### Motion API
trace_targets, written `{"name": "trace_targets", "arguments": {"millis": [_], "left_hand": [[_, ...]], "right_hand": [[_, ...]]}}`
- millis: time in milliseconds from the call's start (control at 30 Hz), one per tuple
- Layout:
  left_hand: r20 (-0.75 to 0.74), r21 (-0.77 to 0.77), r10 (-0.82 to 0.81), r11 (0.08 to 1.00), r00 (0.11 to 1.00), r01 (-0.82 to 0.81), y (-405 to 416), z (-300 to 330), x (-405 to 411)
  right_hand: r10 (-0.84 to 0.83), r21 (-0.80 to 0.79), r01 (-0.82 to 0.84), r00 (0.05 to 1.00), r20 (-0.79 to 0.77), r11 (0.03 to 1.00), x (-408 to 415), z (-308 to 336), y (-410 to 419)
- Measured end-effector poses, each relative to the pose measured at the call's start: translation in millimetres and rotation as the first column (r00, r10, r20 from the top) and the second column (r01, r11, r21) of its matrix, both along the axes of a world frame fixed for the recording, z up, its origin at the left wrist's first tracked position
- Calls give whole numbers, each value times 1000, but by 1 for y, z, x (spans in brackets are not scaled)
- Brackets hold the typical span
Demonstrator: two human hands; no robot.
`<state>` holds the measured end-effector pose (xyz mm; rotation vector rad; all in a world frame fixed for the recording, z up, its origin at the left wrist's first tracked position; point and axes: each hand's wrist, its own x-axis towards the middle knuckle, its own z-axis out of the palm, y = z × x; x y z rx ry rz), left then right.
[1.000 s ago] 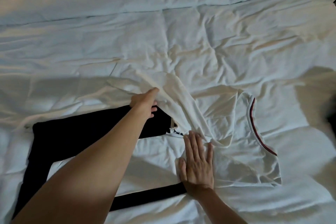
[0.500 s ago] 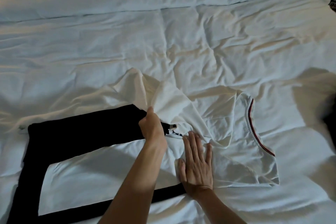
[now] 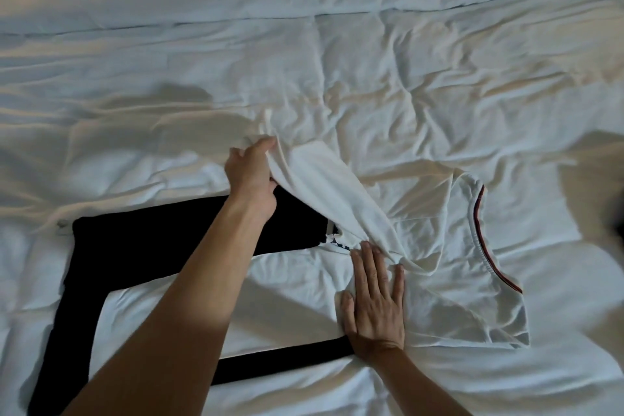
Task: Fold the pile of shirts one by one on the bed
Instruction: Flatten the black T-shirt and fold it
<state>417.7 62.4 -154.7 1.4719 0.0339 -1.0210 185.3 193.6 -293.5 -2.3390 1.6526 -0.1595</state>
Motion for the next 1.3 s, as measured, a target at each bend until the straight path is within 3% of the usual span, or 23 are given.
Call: {"name": "trace_targets", "arguments": {"millis": [100,267,333,600,767,867,1000,1067,1167,1300], "left_hand": [[26,-83,115,990,993,-113,49,0,1],[-279,-21,284,953,918,-301,126,-47,30],[-322,-40,278,951,905,-307,144,-62,36],[-217,-203,204,947,955,-248,146,-41,66],[-214,30,306,951,928,-307,184,-77,71],[-197,45,313,950,929,-310,192,-84,71],[-209,75,290,957,934,-280,190,-81,73],[-189,79,277,960,942,-267,189,-83,71],[-137,63,255,967,957,-249,189,-84,64],[-33,19,210,978,977,-209,188,-75,59]], "right_hand": [[4,0,-4,1000,6,1000,-1,0,0],[21,3,-21,1000,-17,1000,-1,-2,0],[15,-5,-16,1000,-10,1000,-1,-3,0],[12,-28,-13,1000,-18,1000,1,0,2],[16,-28,-17,1000,-11,999,0,3,2],[17,-22,-17,1000,-7,1000,3,7,0],[83,-126,-54,966,245,991,-14,16,-1],[34,-199,28,952,305,980,-25,22,-8],[-95,-216,140,974,205,966,-26,25,-29],[-62,-264,103,986,158,959,-26,33,-69]]}}
